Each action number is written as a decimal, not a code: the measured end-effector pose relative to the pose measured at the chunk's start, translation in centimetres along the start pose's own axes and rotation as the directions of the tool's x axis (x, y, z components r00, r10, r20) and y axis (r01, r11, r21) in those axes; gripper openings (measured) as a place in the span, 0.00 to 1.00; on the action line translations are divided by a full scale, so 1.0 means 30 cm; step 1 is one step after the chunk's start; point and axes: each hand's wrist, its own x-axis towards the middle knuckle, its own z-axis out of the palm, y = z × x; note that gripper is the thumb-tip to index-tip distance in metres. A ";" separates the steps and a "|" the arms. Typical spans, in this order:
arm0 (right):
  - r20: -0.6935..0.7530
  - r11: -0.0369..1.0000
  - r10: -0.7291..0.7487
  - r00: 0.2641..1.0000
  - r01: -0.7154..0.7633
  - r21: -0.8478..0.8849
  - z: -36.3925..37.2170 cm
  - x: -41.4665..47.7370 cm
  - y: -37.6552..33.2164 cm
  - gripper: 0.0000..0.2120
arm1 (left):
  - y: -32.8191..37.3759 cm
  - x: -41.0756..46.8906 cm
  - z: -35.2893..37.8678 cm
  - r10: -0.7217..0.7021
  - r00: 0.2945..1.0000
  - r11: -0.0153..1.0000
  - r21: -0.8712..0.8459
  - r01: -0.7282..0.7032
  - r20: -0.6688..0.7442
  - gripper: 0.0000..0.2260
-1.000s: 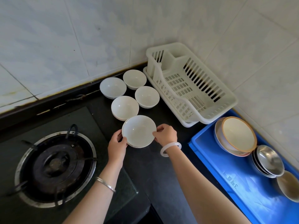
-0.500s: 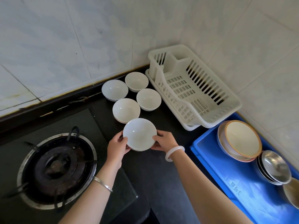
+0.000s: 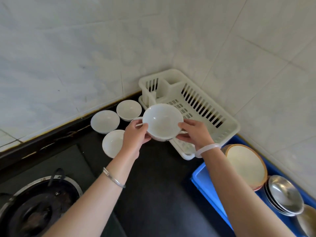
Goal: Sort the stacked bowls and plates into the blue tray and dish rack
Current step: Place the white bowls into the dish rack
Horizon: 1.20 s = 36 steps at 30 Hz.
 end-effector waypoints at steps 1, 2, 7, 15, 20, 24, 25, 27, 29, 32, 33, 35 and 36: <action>-0.013 1.000 -0.007 1.000 0.007 0.008 -0.021 0.028 -0.026 0.10 | 0.027 0.027 0.037 0.002 1.000 1.000 0.011 -0.002 0.008 0.07; -0.028 1.000 -0.014 0.999 0.015 0.007 -0.040 0.060 -0.051 0.10 | 0.051 0.057 0.074 0.003 1.000 1.000 0.021 -0.003 0.020 0.07; -0.089 1.000 -0.025 0.996 0.027 0.014 -0.108 0.259 -0.126 0.05 | 0.129 0.231 0.255 -0.005 0.999 0.999 0.052 0.002 0.050 0.13; -0.174 0.993 0.116 0.978 -0.107 0.058 -0.162 0.558 -0.074 0.07 | 0.104 0.487 0.466 -0.057 0.993 0.980 0.194 0.035 0.108 0.15; -0.190 0.975 0.220 0.957 -0.209 0.073 -0.167 0.654 -0.019 0.09 | 0.050 0.588 0.533 -0.192 0.970 0.968 0.194 0.162 0.146 0.15; -0.183 0.974 0.222 0.958 -0.210 0.087 -0.160 0.709 0.021 0.11 | 0.009 0.647 0.559 -0.255 0.958 0.953 0.204 0.225 0.133 0.16; -0.189 0.974 0.221 0.957 -0.206 0.095 -0.157 0.722 0.027 0.12 | 0.006 0.656 0.563 -0.259 0.957 0.952 0.204 0.229 0.130 0.16; -0.202 0.974 0.218 0.955 -0.199 0.111 -0.152 0.742 0.035 0.11 | 0.002 0.671 0.569 -0.261 0.957 0.951 0.206 0.231 0.129 0.16; -0.203 0.973 0.217 0.955 -0.194 0.129 -0.147 0.759 0.041 0.11 | 0.000 0.685 0.572 -0.256 0.958 0.951 0.211 0.225 0.131 0.16; -0.196 0.978 0.198 0.960 -0.179 0.109 -0.142 0.786 0.049 0.13 | -0.005 0.700 0.575 -0.242 0.960 0.954 0.214 0.210 0.140 0.17; -0.198 0.981 0.185 0.963 -0.169 0.095 -0.141 0.794 0.053 0.13 | -0.007 0.704 0.574 -0.235 0.961 0.957 0.207 0.203 0.143 0.17; -0.204 0.987 0.157 0.966 -0.147 0.061 -0.137 0.807 0.060 0.14 | -0.011 0.712 0.571 -0.222 0.965 0.961 0.197 0.193 0.136 0.17; -0.206 0.989 0.145 0.968 -0.139 0.045 -0.135 0.809 0.062 0.14 | -0.013 0.717 0.568 -0.217 0.967 0.962 0.199 0.188 0.134 0.17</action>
